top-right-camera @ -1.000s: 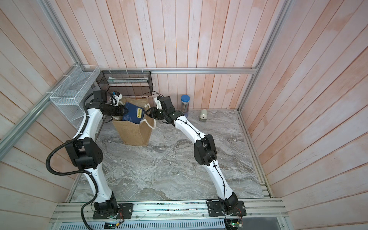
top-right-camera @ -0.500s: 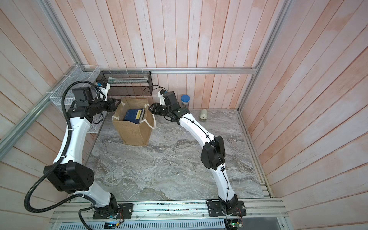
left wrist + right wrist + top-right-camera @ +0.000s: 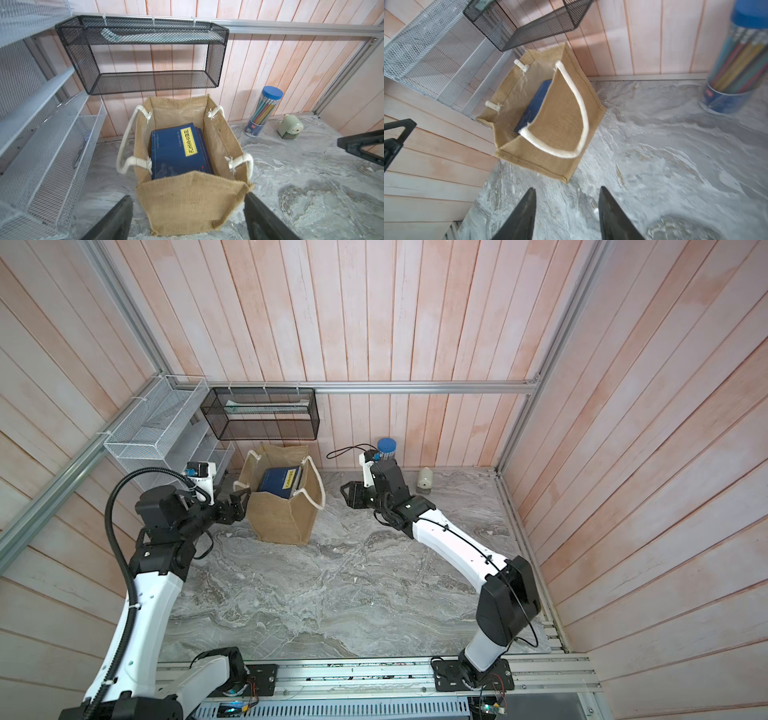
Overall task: Put the books into the canvas bag
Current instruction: Reset both arms
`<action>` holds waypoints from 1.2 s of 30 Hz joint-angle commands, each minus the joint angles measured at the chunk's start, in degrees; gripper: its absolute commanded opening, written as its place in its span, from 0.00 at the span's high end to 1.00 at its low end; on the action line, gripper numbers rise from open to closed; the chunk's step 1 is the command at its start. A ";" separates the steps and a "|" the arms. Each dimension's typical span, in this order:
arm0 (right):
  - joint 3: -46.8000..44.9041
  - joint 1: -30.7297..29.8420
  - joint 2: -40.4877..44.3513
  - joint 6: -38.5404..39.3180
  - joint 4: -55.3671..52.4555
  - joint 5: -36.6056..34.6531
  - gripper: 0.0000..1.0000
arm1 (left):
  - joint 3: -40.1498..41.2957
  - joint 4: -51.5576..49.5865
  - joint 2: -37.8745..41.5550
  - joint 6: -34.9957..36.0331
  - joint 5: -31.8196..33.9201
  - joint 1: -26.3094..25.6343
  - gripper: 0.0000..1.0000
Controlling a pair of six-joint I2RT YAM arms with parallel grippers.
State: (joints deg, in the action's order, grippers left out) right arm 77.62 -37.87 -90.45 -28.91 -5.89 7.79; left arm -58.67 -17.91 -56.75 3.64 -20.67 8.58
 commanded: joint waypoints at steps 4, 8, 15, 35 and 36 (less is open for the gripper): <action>-20.91 7.44 14.65 -0.44 15.39 -1.46 0.44 | 10.85 2.57 6.66 -6.63 4.01 0.02 0.07; -29.94 10.15 22.70 4.64 17.51 -8.43 0.32 | 17.40 4.74 8.69 -10.03 3.05 0.03 0.06; -42.12 12.01 31.75 17.64 22.01 -21.46 0.06 | 26.14 13.78 8.31 -11.02 0.04 0.03 0.00; -78.61 27.75 31.00 28.94 73.10 -28.43 0.02 | 43.36 44.51 -2.13 -11.19 10.64 0.03 0.00; -79.07 28.16 29.41 28.62 75.50 -28.01 0.02 | 43.40 45.85 -3.34 -11.58 10.77 0.03 0.00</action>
State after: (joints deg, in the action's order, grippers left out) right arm 0.91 -10.74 -58.35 0.01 57.45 -21.58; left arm -16.43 20.16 -57.76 -6.26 -12.53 8.58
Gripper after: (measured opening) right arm 0.982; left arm 0.999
